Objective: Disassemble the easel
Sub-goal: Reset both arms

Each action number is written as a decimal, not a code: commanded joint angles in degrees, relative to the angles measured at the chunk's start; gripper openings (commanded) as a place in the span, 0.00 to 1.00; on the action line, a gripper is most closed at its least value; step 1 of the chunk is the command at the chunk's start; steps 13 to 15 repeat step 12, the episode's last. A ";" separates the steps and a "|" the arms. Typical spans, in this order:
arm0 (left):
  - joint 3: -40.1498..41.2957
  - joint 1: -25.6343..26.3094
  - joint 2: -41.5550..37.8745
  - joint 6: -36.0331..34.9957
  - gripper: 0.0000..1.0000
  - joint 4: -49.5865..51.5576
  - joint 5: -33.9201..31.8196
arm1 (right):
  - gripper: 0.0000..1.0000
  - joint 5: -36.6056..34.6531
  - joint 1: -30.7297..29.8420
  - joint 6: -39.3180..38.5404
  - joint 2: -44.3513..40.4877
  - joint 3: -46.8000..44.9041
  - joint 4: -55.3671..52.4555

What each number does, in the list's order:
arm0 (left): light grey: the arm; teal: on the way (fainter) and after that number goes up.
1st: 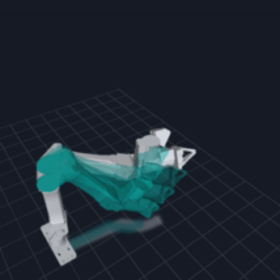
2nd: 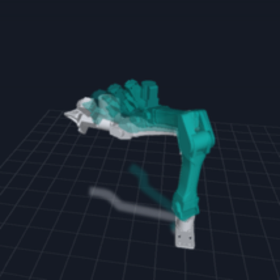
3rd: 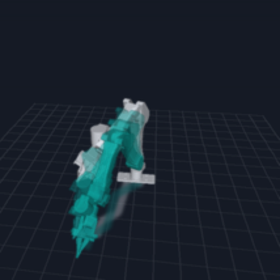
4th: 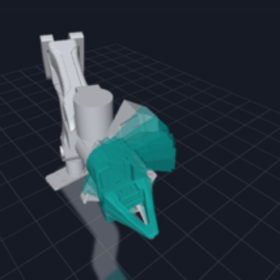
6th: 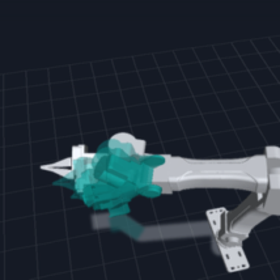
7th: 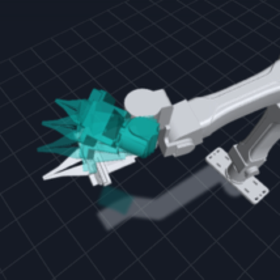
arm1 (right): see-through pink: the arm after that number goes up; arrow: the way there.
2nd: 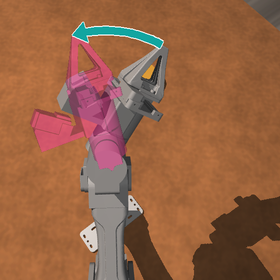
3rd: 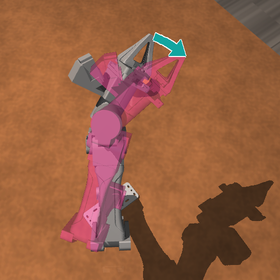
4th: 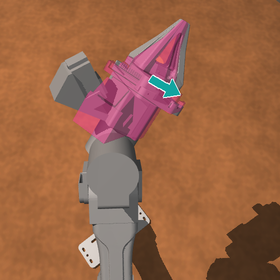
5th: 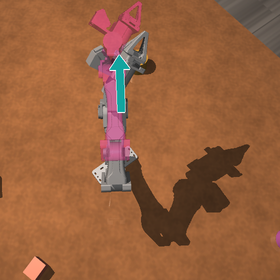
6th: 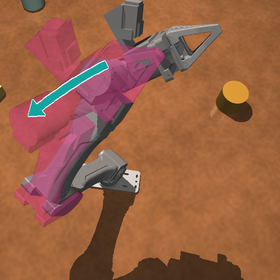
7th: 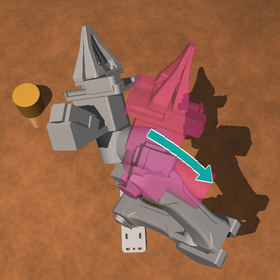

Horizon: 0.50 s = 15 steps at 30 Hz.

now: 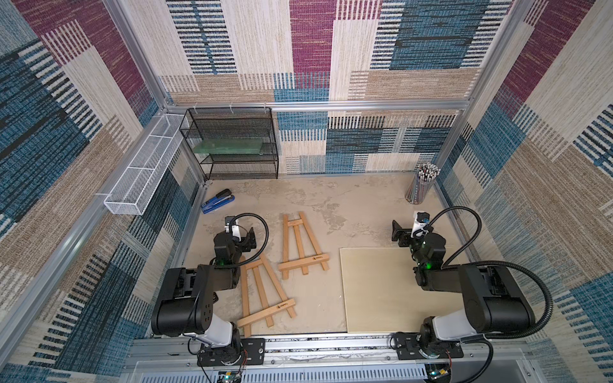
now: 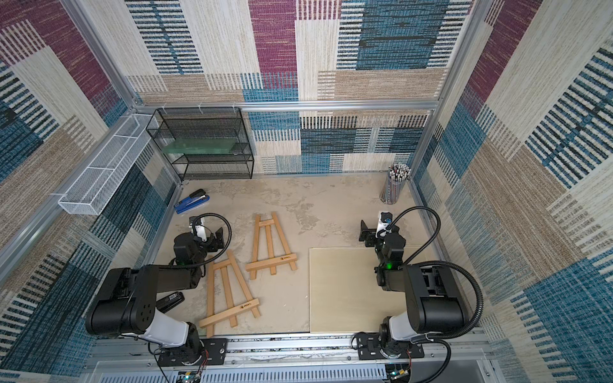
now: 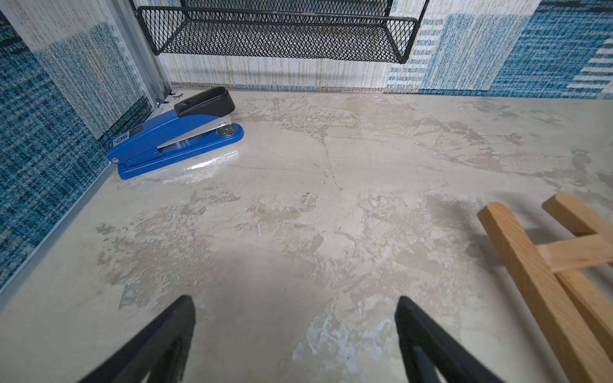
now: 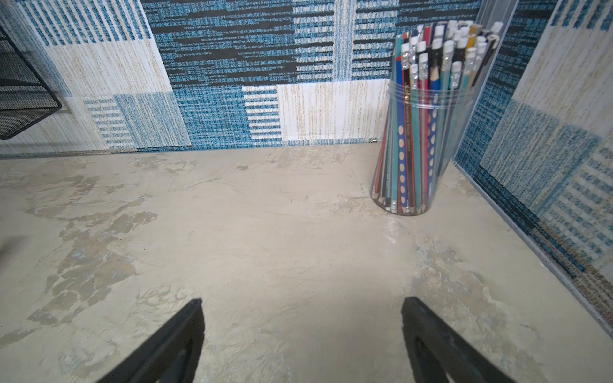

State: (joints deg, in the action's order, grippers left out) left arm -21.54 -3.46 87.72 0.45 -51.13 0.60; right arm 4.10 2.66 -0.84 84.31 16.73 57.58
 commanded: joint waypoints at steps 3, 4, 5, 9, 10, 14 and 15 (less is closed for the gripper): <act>-0.36 -0.04 0.07 1.57 0.95 0.40 -0.43 | 0.95 0.38 0.16 0.42 0.19 0.51 1.33; -0.34 -0.05 0.08 1.57 0.96 0.38 -0.46 | 0.95 0.56 0.31 0.54 0.23 0.53 1.23; -0.37 0.02 0.06 1.57 0.96 0.48 -0.43 | 0.95 0.56 0.39 0.56 0.31 0.53 1.17; -0.51 -0.05 0.08 1.55 0.96 0.59 -0.54 | 0.95 0.65 0.40 0.59 0.24 0.56 1.22; -0.44 0.03 0.04 1.66 0.96 0.57 -0.60 | 0.95 0.67 0.34 0.59 0.24 0.42 1.26; -0.52 -0.04 0.15 1.66 0.96 0.68 -0.72 | 0.95 0.56 0.35 0.58 0.16 0.42 1.32; -0.52 -0.04 0.15 1.66 0.96 0.68 -0.72 | 0.95 0.56 0.35 0.58 0.16 0.42 1.32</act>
